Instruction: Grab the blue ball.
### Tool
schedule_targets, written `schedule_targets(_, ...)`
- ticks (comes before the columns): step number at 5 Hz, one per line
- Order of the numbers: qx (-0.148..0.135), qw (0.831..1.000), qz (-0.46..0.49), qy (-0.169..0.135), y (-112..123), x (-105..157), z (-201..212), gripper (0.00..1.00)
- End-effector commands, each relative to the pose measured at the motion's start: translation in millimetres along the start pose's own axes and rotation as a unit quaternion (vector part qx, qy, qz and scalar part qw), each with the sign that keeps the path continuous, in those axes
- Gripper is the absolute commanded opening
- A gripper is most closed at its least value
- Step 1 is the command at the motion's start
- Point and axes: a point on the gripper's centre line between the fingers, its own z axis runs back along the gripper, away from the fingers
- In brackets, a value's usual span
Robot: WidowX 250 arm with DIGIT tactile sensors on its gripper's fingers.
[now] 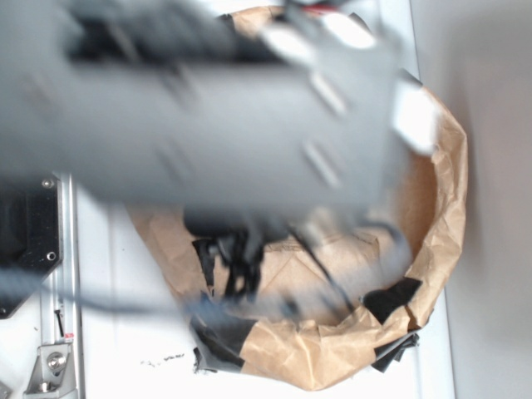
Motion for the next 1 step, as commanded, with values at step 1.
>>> schedule_targets(1, -0.006, 0.999, 0.043, -0.015, -4.3, 16.2, 18.0, 0.00)
